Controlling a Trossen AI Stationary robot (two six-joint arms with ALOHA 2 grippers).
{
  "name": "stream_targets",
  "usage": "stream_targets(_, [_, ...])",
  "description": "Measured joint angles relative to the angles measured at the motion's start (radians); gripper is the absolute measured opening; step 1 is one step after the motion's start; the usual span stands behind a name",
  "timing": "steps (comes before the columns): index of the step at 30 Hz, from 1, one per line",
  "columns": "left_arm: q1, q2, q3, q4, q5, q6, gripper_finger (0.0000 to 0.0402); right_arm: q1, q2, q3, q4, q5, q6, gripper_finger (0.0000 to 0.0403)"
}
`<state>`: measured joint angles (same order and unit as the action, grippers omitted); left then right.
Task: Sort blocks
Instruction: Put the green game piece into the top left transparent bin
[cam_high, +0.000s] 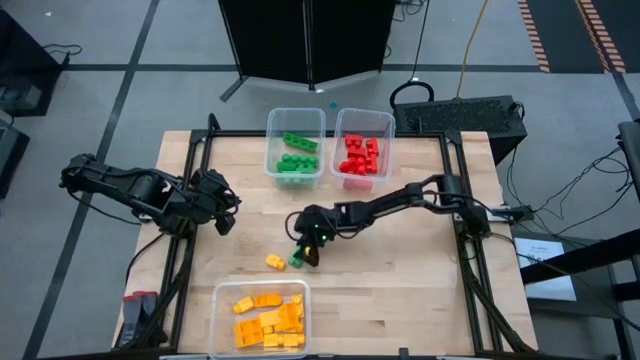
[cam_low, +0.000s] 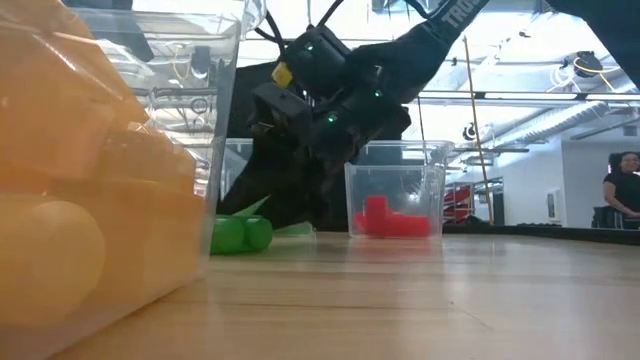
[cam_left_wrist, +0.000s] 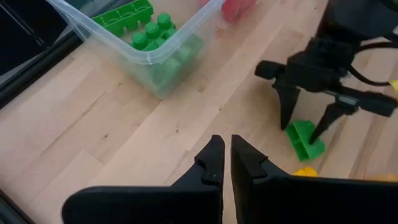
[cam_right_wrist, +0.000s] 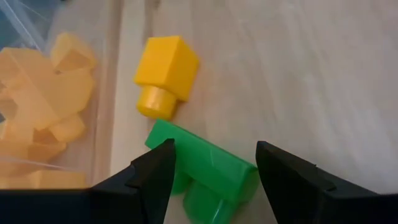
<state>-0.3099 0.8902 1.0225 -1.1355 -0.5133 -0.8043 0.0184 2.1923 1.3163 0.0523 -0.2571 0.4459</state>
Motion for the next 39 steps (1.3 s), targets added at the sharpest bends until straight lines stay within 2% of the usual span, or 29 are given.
stream_targets(4, [0.0, 0.0, 0.0, -0.004, 0.0, 0.003, 0.0, -0.014, -0.047, -0.005, -0.041, 0.001, -0.038, 0.0216])
stream_targets(9, [0.0, 0.0, 0.0, -0.004, 0.0, 0.006, 0.0, -0.025, -0.124, -0.01, -0.146, 0.061, -0.049, 0.0216])
stream_targets(21, [0.0, 0.0, 0.0, -0.003, -0.015, 0.034, 0.0, 0.029, -0.301, -0.008, -0.231, 0.059, -0.429, 0.0216])
stream_targets(31, [0.0, 0.0, 0.0, -0.003, -0.018, 0.028, 0.0, 0.033, -0.242, -0.006, -0.278, 0.106, -0.626, 0.022])
stream_targets(39, [0.0, 0.0, 0.0, 0.0, -0.018, 0.027, 0.0, 0.03, -0.24, -0.006, -0.291, 0.181, -0.753, 0.0265])
